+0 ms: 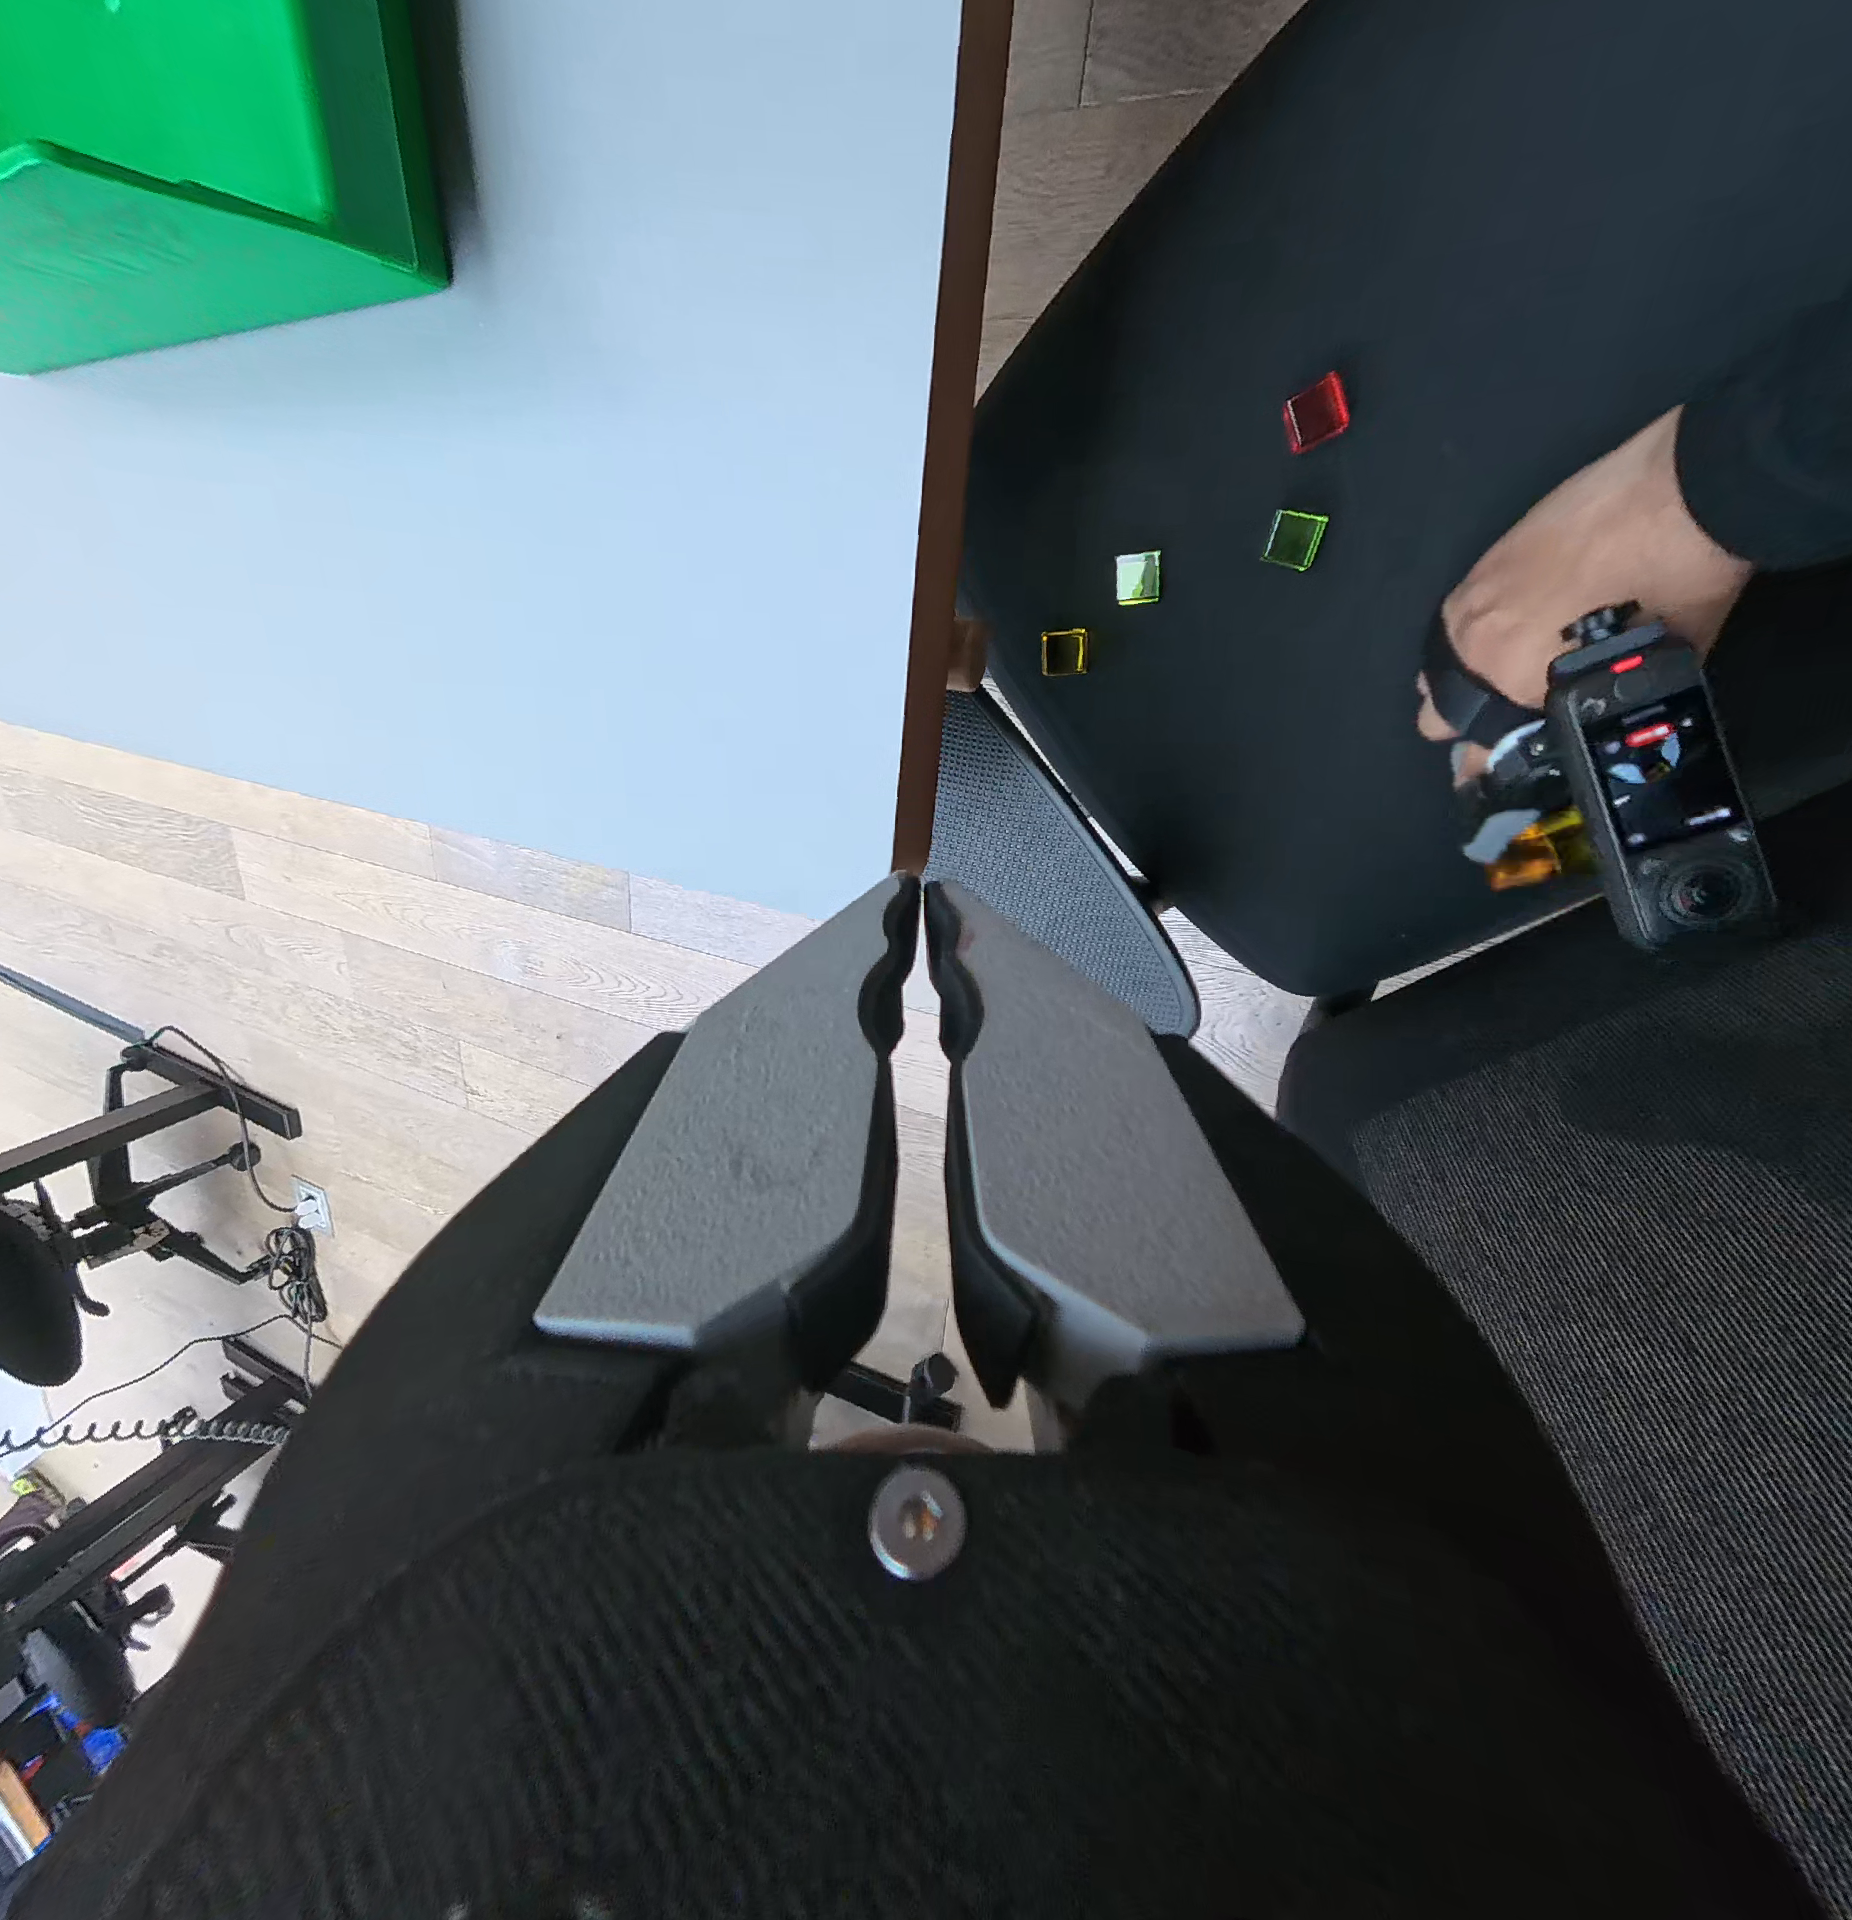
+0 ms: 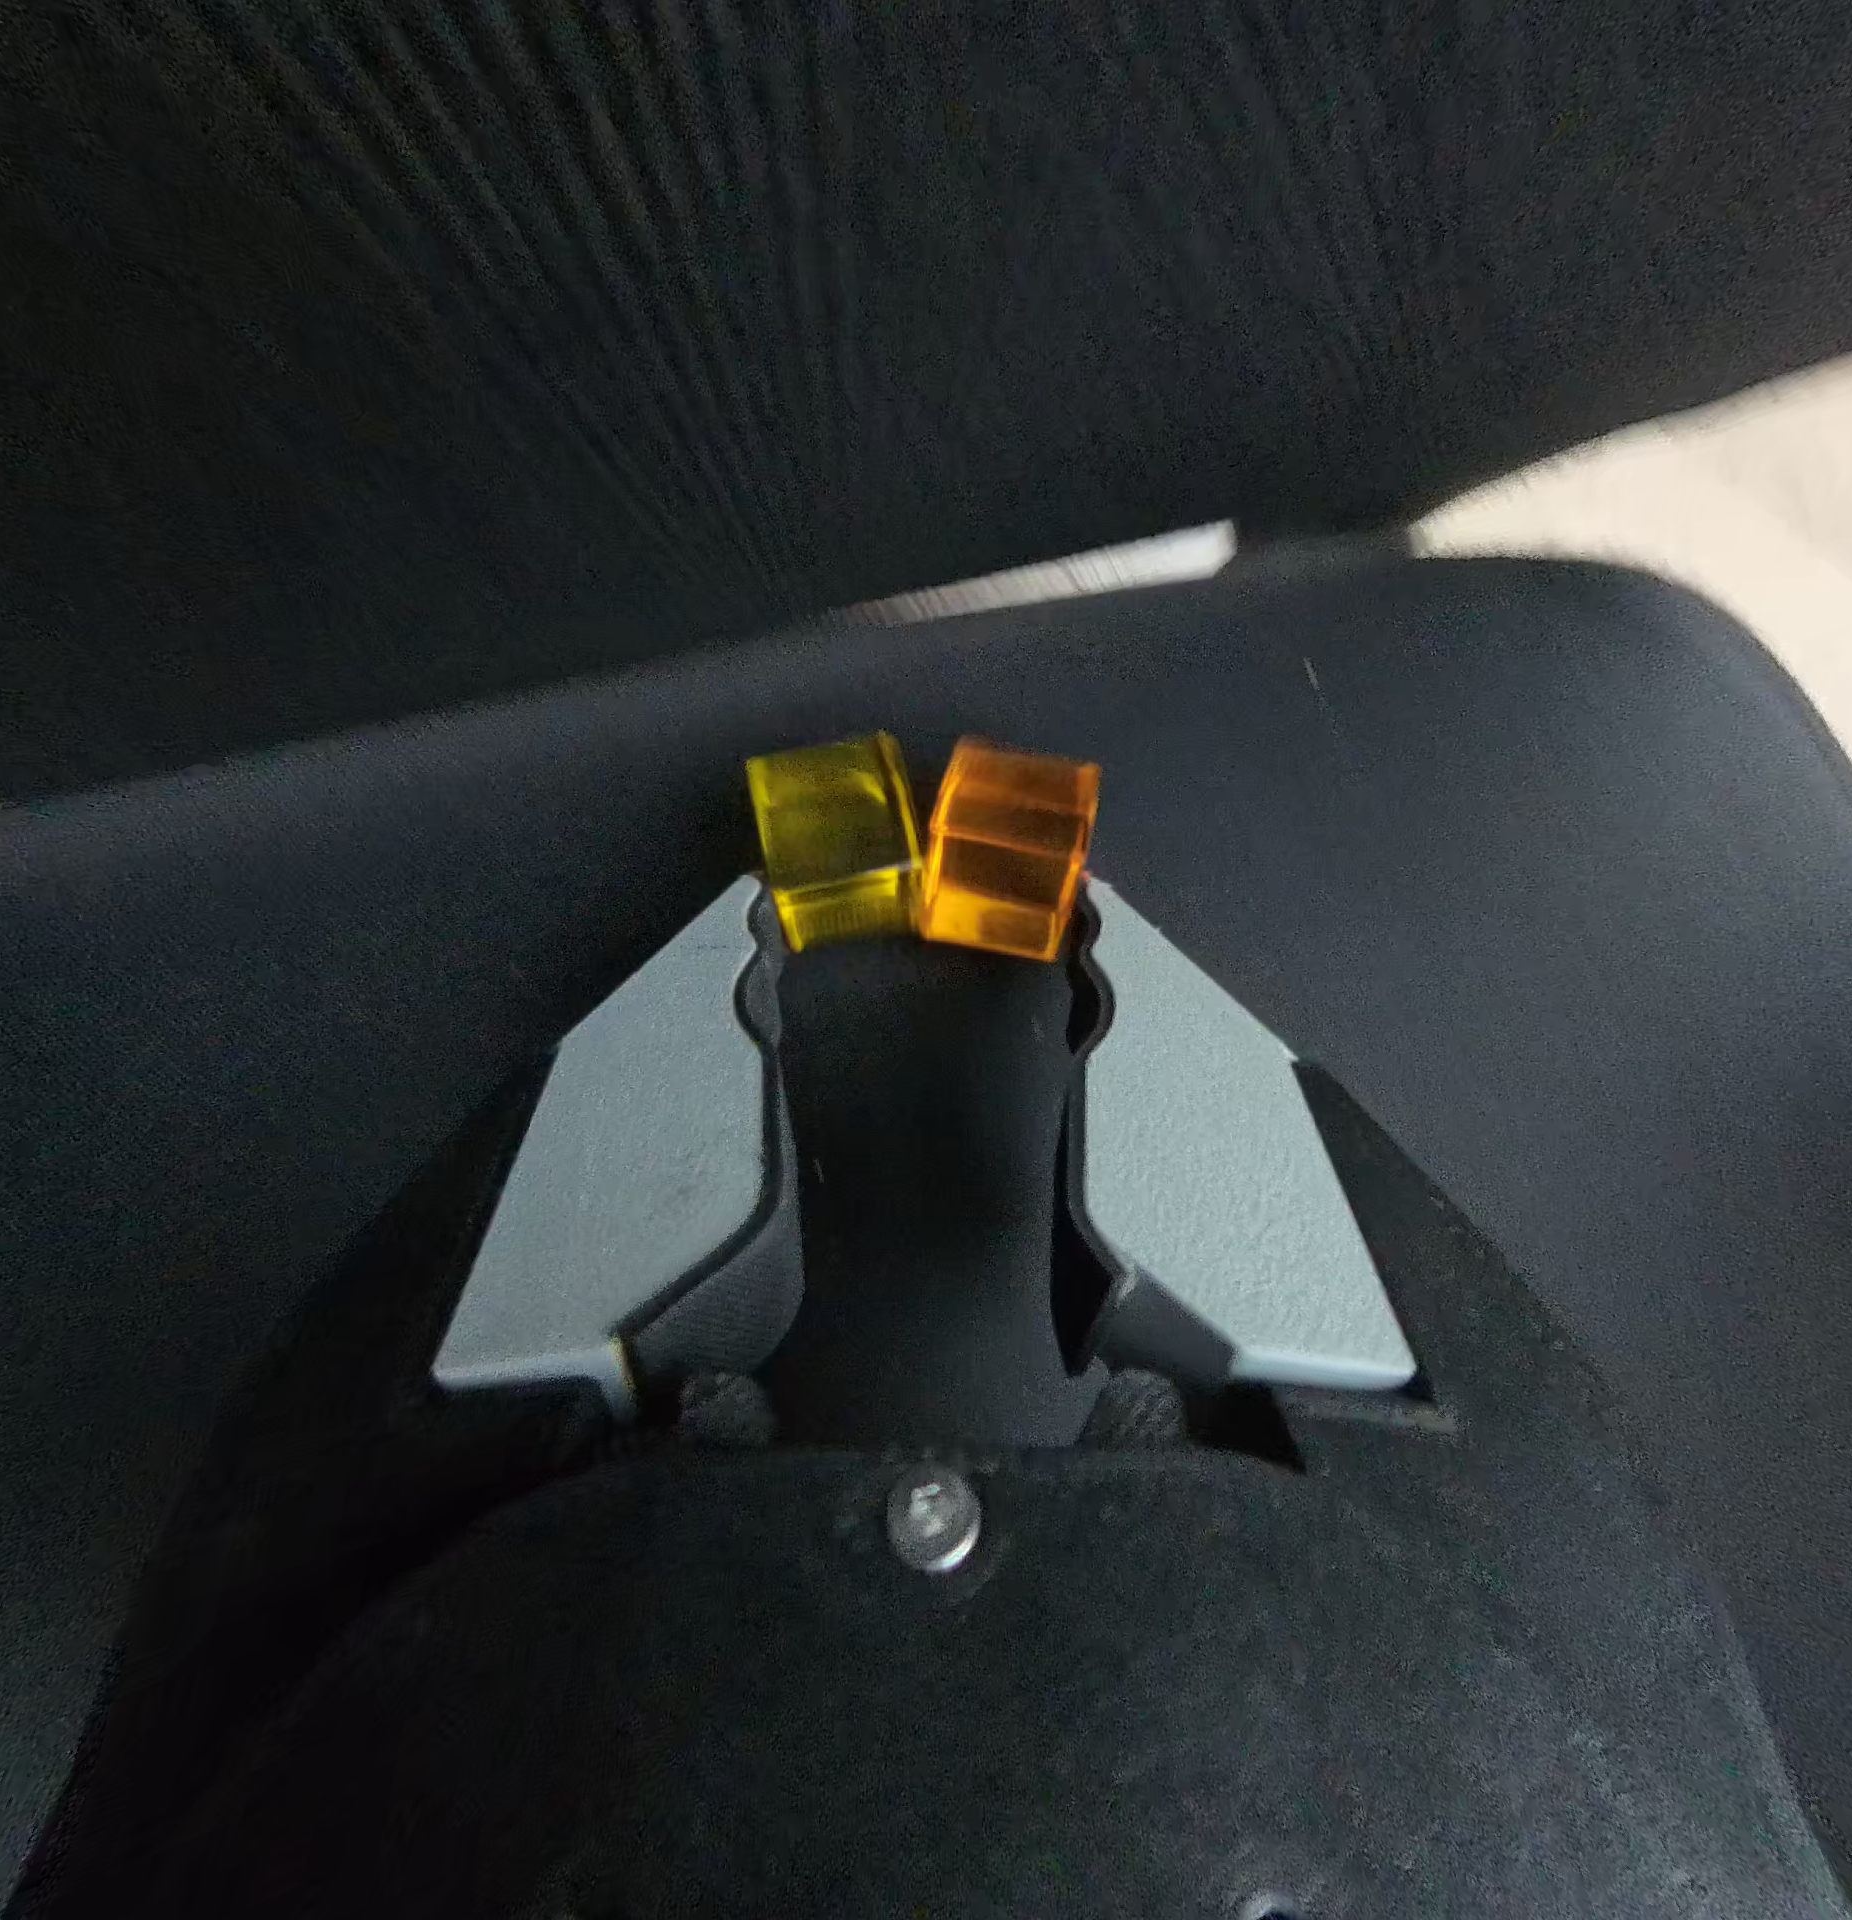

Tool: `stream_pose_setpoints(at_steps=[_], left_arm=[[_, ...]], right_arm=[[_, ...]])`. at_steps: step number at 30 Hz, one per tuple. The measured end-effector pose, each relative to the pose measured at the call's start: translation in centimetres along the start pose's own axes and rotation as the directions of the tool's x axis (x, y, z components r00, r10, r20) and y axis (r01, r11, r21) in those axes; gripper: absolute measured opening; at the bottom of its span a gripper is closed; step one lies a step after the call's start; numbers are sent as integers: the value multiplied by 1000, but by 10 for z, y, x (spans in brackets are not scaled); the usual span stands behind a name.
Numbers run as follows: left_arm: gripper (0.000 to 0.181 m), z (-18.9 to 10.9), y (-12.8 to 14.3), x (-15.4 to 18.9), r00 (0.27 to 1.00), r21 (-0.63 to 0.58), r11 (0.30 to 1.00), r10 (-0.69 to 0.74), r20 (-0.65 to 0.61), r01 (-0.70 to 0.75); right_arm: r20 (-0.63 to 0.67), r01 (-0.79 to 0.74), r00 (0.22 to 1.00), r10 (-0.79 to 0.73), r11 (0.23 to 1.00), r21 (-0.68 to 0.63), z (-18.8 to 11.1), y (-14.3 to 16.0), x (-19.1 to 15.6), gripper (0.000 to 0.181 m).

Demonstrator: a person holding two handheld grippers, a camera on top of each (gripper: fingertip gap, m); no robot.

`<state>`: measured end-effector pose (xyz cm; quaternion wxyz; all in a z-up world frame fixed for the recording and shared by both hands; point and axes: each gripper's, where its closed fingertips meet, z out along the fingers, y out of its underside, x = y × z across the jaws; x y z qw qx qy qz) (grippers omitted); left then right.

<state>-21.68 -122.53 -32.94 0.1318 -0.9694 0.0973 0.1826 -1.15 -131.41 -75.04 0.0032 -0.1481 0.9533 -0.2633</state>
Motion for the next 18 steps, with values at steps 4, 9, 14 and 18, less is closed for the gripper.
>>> stream_pose_setpoints(at_steps=[4, 9, 14, 18], left_arm=[[0, -2, -2, -4, 1000, 10, 1000, -8, 8, 8], [0, -4, -3, -7, 1000, 16, 1000, -15, 12, 15], [0, -1, -1, -3, 1000, 5, 1000, -10, -3, 10], [0, -1, -3, 0, 1000, 6, 1000, -4, -4, 4]], right_arm=[[-214, -190, 965, 154, 968, -162, -40, 60, 26, 0], [-394, -582, 755, 523, 812, -37, -80, 93, 36, 18], [-339, -541, 777, 531, 838, 73, -67, 45, 21, 51], [-228, -344, 913, 338, 939, 14, -39, 9, 14, 67]])
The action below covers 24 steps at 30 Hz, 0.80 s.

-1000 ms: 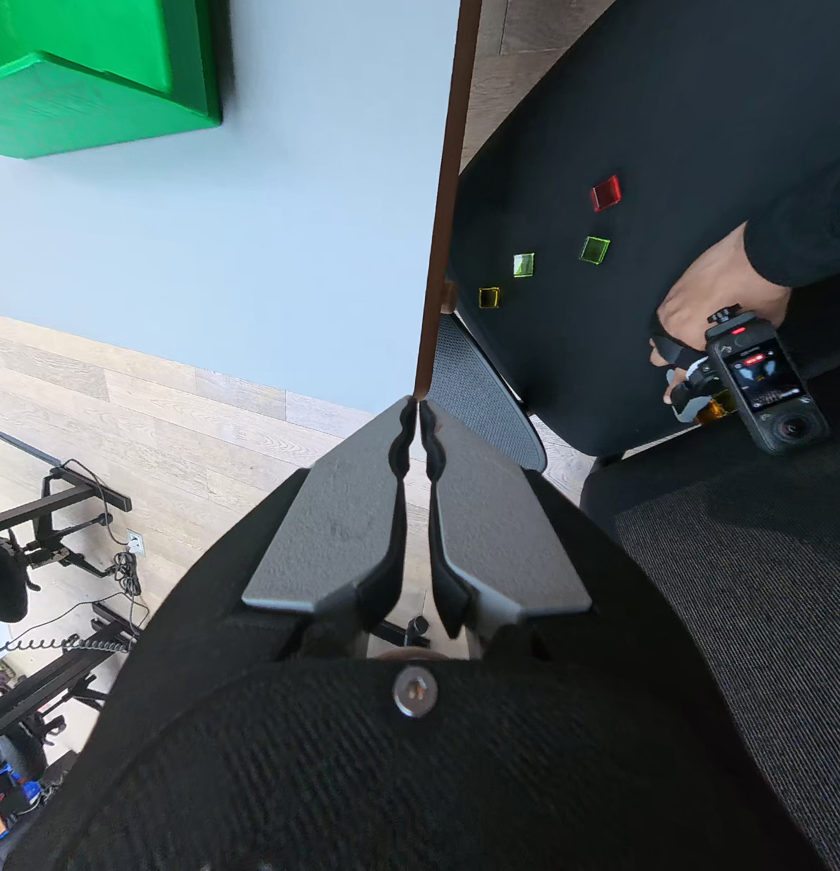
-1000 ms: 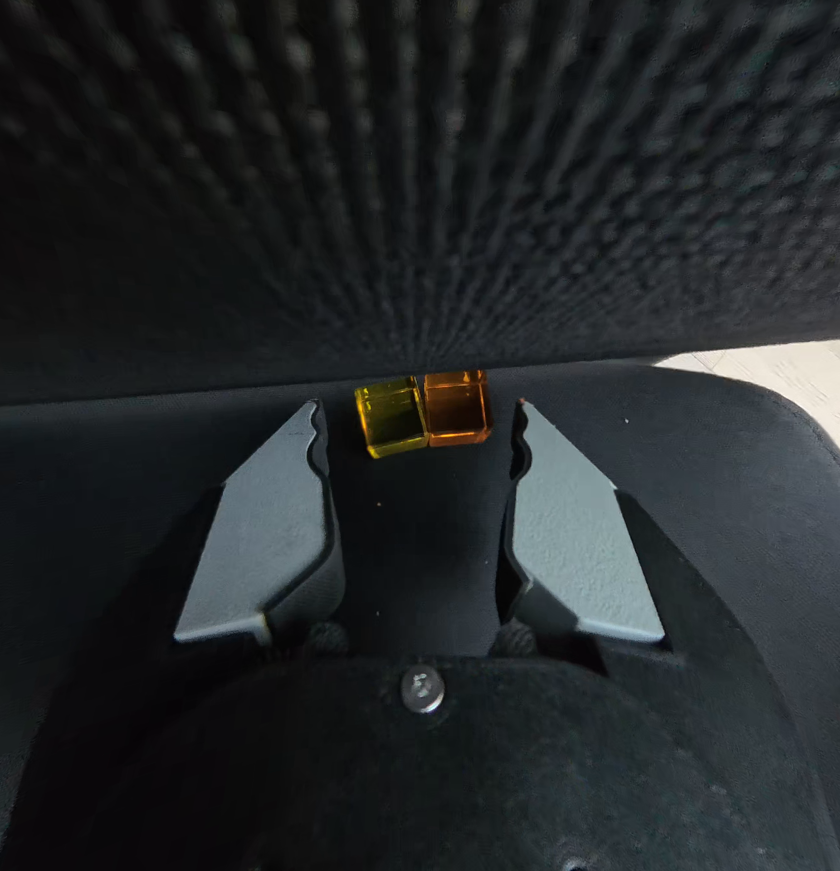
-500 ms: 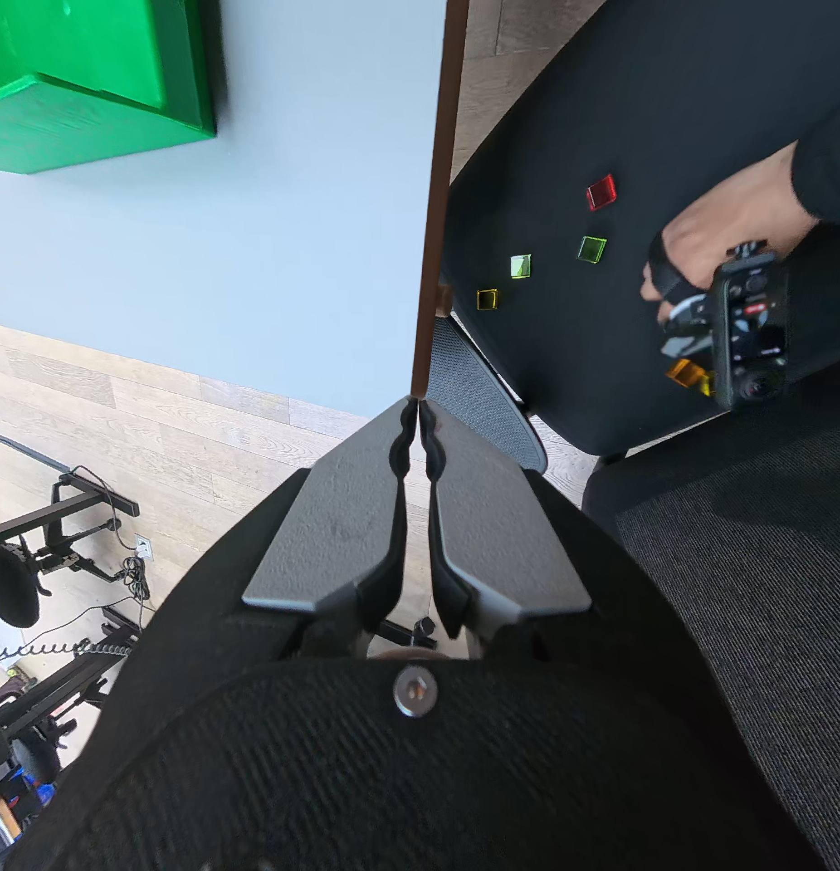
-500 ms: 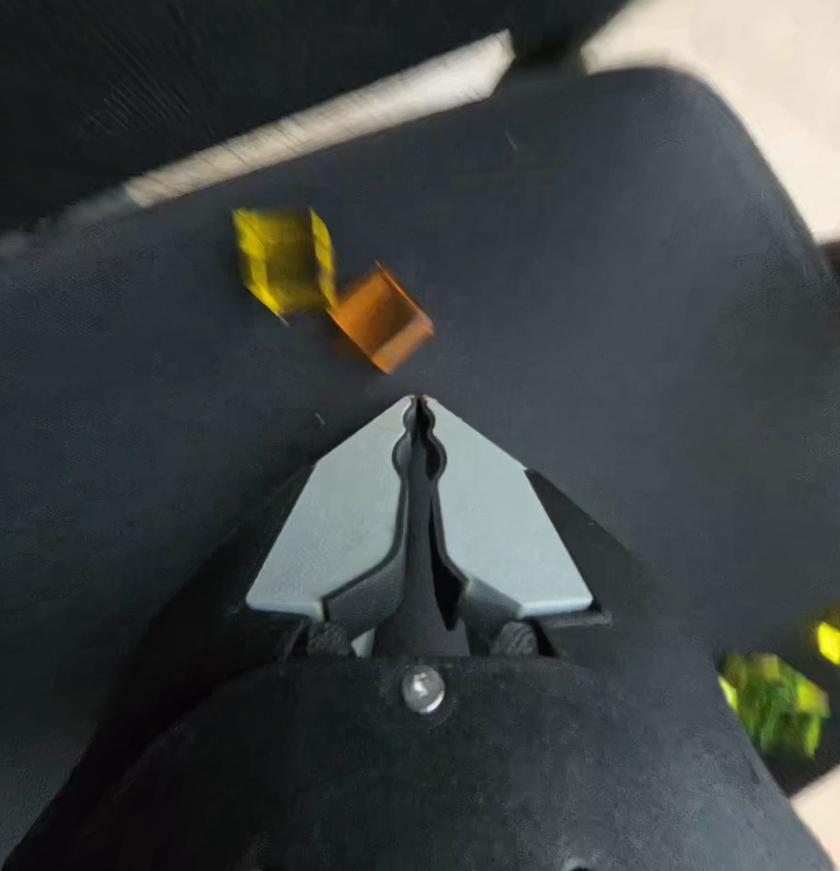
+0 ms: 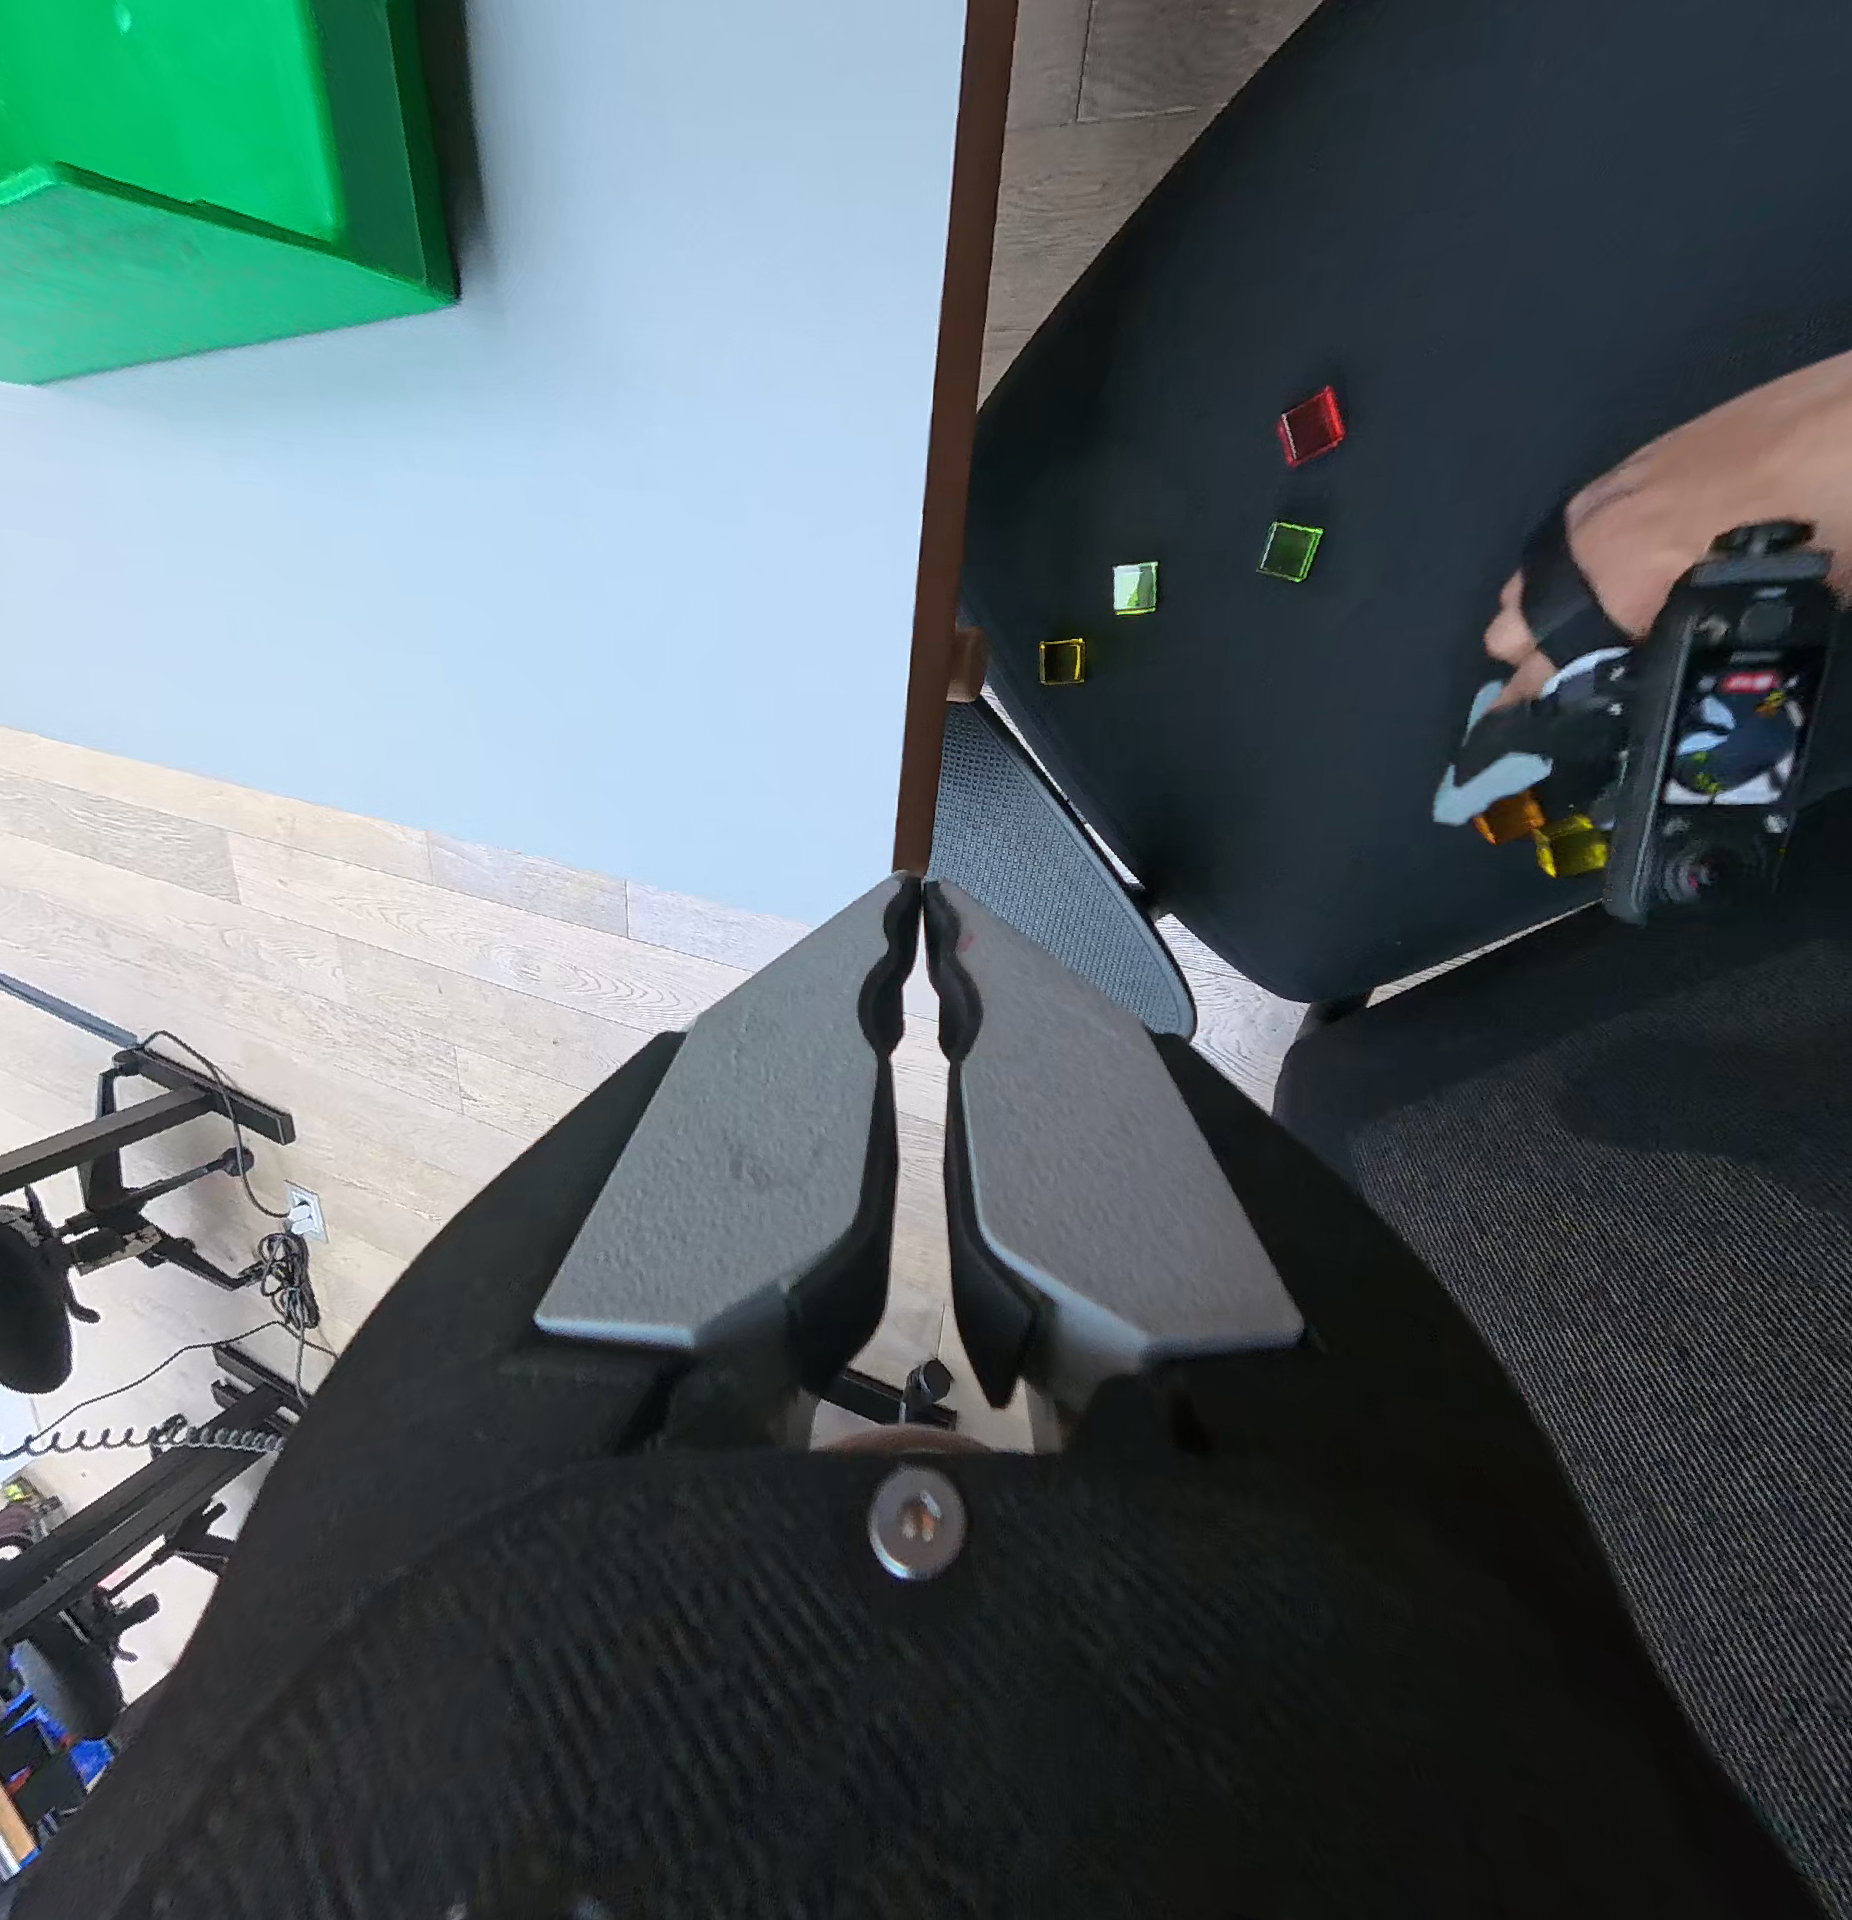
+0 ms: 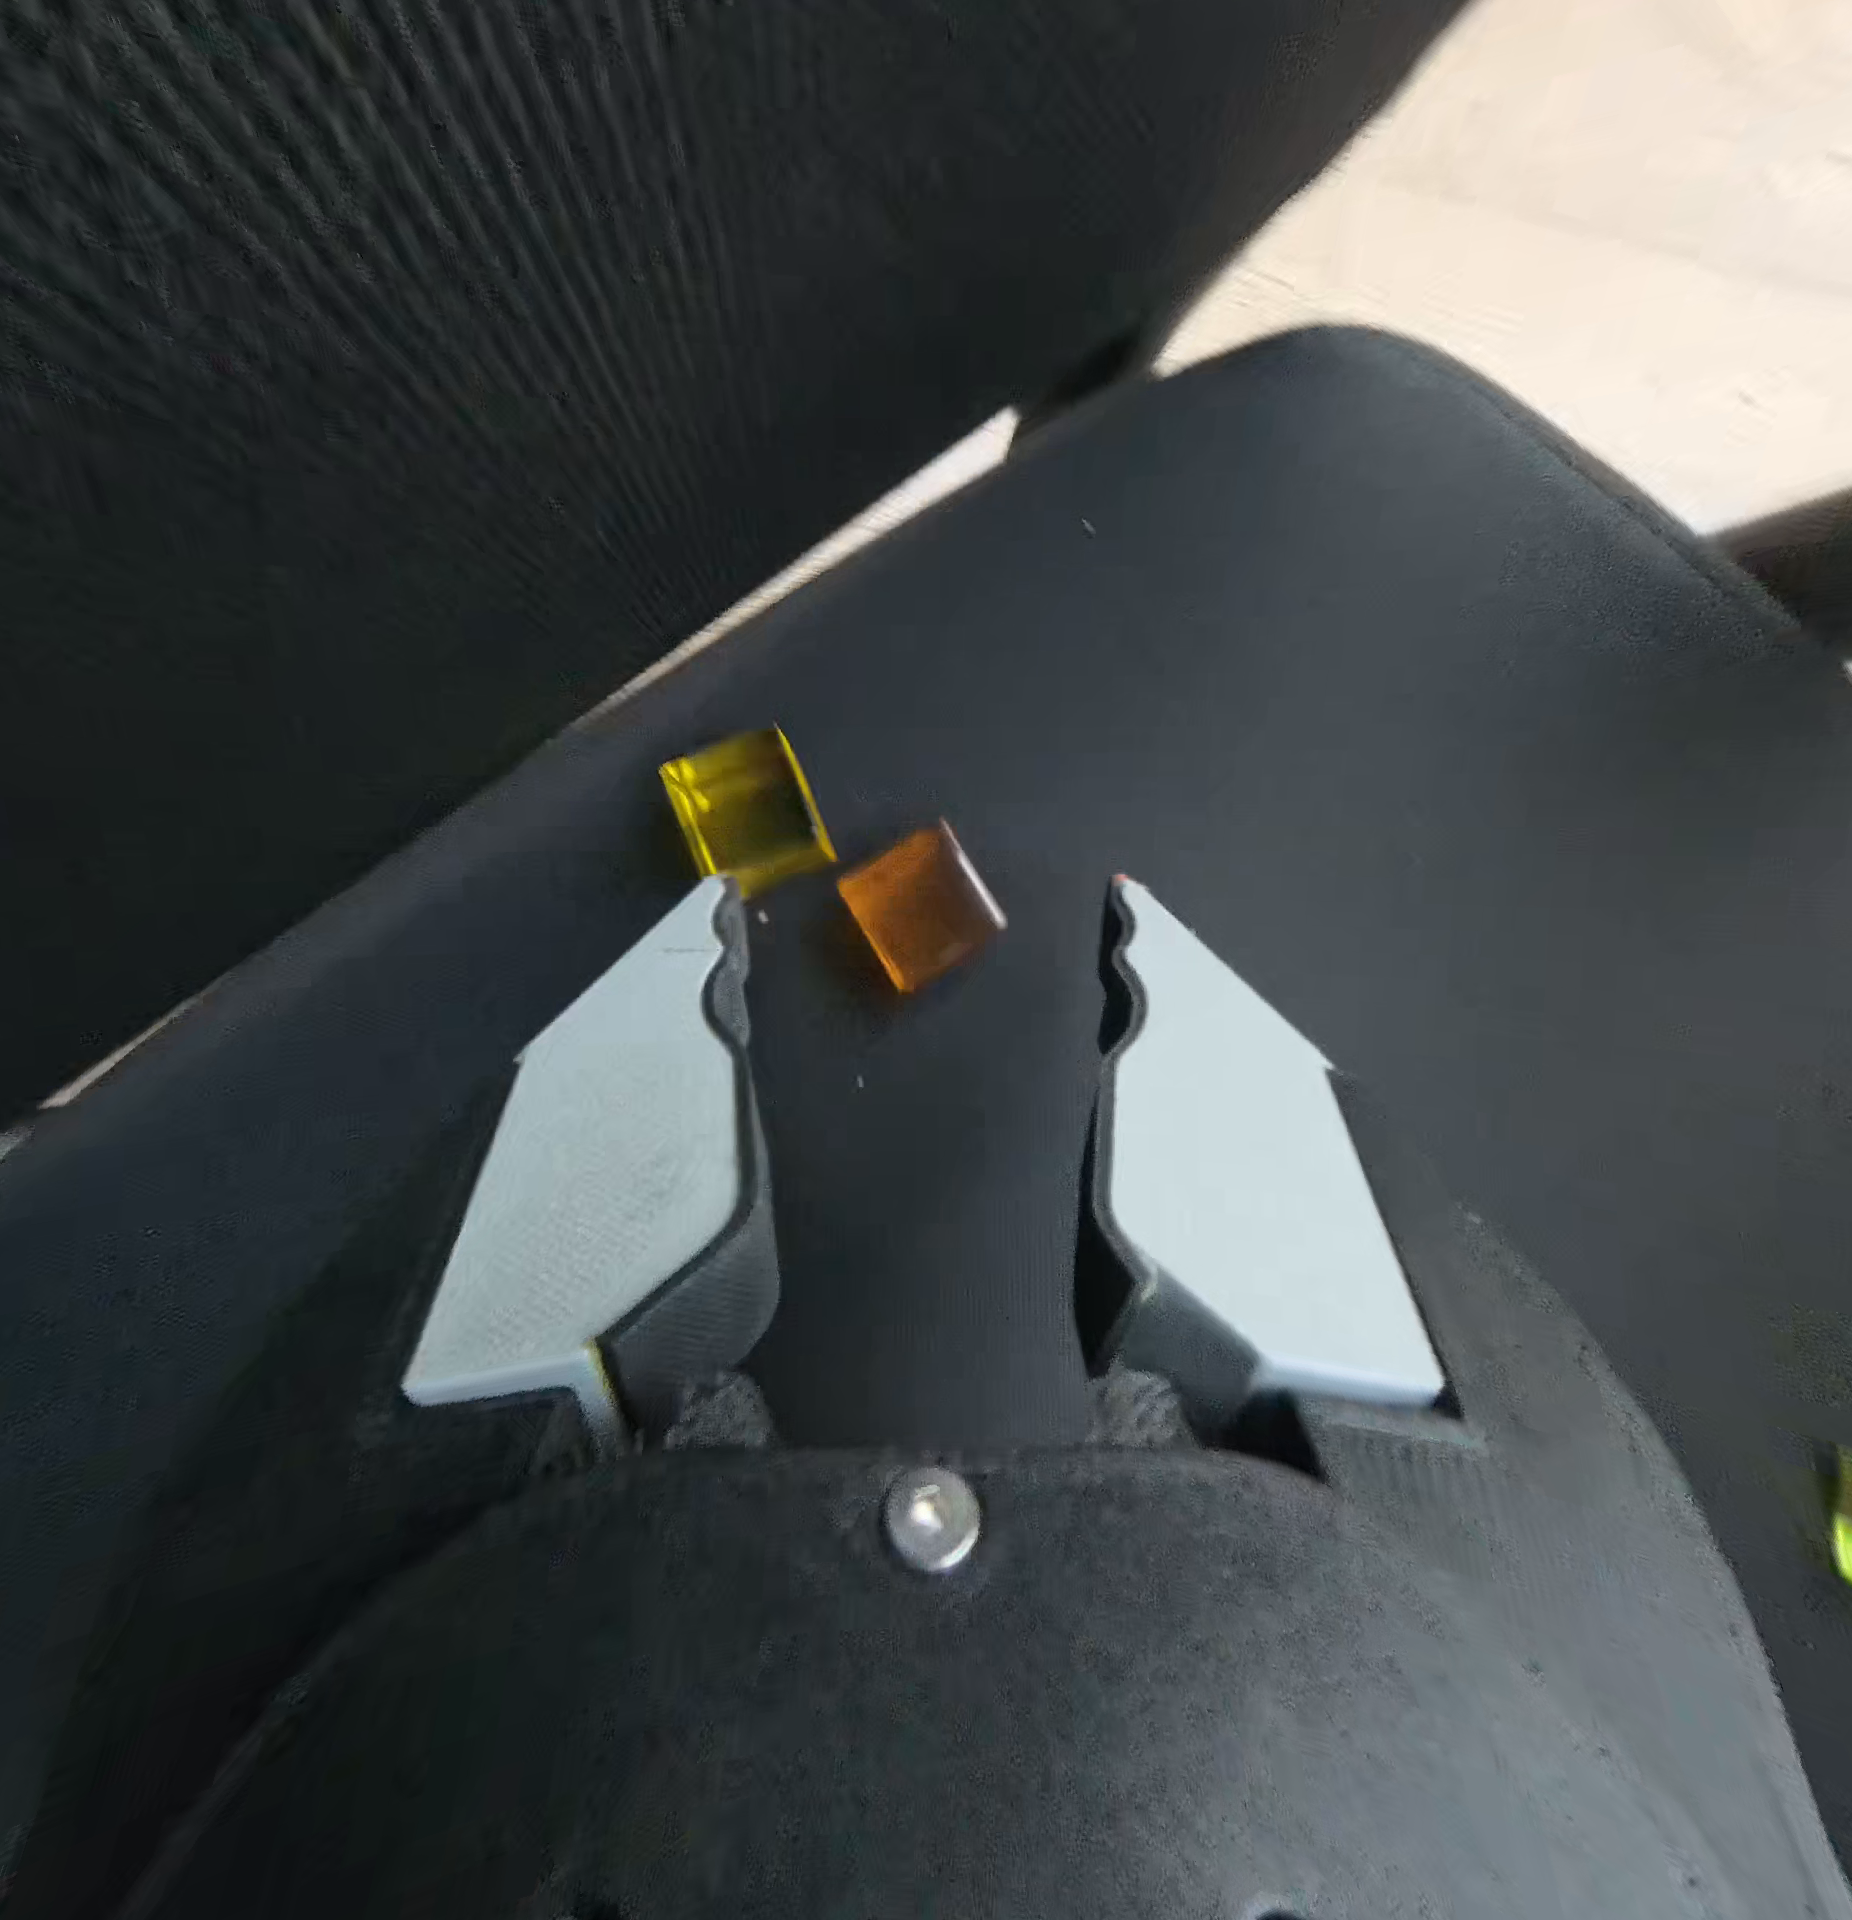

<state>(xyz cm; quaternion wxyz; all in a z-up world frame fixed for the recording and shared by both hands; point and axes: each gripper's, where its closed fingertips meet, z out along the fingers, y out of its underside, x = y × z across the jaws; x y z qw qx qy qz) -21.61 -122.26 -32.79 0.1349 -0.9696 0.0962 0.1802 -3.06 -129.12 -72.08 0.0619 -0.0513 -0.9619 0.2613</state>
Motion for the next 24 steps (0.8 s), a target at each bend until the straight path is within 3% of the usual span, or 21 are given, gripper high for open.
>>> stream_pose_setpoints(at_steps=[3, 5, 8, 12, 16, 21, 24], left_arm=[[0, 2, 1, 2, 1000, -9, 1000, 8, -4, -8], [0, 3, 2, 3, 1000, -13, 1000, 10, -3, -10], [0, 3, 3, 1, 1000, -11, 1000, 2, -3, -2], [0, 1, 3, -1, 1000, -2, 1000, -7, -2, 7], [0, -1, 1, -2, 1000, 5, 1000, -5, 1, 5], [0, -2, -2, -2, 1000, 10, 1000, -1, 4, 1], [0, -1, -1, -1, 1000, 4, 1000, 0, 0, 0]], right_arm=[[166, 11, 986, -8, 1000, -20, 19, -9, -18, 81], [220, 37, 975, -17, 995, -88, 32, -2, -28, 74], [139, 81, 988, -69, 993, -87, 36, -3, -15, 26], [45, 31, 999, -24, 989, -146, 25, 14, 5, 26], [-142, -181, 977, 156, 966, -186, -6, 58, 44, 26], [-315, -440, 872, 374, 881, -174, -44, 112, 68, 26], [-364, -601, 761, 537, 794, -87, -59, 130, 67, 26]])
